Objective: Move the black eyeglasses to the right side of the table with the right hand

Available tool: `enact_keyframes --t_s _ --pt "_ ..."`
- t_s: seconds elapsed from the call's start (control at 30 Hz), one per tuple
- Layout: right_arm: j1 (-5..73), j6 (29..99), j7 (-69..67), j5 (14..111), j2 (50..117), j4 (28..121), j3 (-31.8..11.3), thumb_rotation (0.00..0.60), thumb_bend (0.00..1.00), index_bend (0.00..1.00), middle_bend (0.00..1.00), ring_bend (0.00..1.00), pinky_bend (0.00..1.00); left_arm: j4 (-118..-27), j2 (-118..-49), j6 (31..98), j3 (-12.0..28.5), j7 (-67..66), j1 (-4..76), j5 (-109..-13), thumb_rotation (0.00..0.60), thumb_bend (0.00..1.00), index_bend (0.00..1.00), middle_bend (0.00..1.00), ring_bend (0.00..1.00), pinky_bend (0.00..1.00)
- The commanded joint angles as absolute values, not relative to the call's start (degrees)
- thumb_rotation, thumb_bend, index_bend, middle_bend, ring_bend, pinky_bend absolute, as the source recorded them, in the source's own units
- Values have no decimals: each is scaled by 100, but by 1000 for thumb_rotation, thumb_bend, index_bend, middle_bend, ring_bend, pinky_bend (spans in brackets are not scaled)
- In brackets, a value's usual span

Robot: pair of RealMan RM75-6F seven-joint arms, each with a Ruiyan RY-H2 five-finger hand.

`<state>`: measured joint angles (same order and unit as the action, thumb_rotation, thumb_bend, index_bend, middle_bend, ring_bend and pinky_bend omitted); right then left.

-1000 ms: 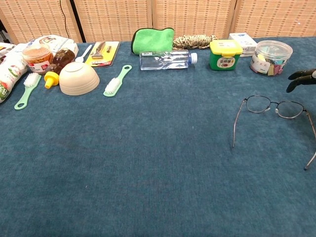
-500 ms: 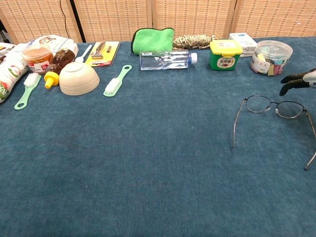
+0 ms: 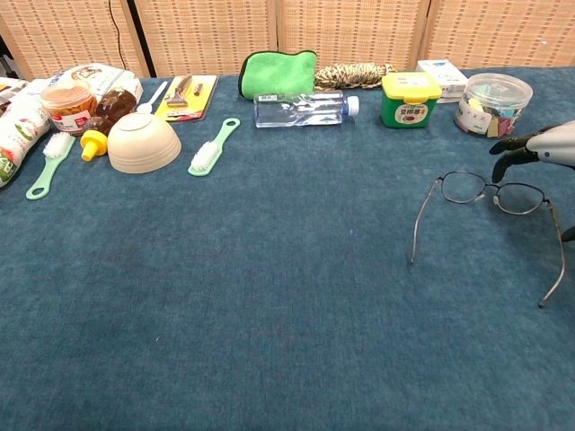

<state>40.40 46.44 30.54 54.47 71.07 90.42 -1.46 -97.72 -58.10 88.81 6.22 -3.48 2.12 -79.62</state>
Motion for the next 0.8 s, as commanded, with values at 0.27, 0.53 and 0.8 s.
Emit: enact_keyframes --t_s 0.27,0.53,0.8 --pt "4175 4743 3237 5175 7305 9001 -163 600 24 380 0 0 0 -9710 -5833 8845 617 -292 215 -7938 570 245 58 0 0 0" --pt "4340 4738 3295 4949 7527 8839 -242 600 24 498 50 0 0 -9695 -5838 8874 605 -289 188 -7940 569 245 58 0 0 0" --pt "4432 4708 3206 4787 7695 8612 -297 600 24 634 173 5 3 -9703 -5839 8864 606 -303 191 -7935 571 244 58 0 0 0"
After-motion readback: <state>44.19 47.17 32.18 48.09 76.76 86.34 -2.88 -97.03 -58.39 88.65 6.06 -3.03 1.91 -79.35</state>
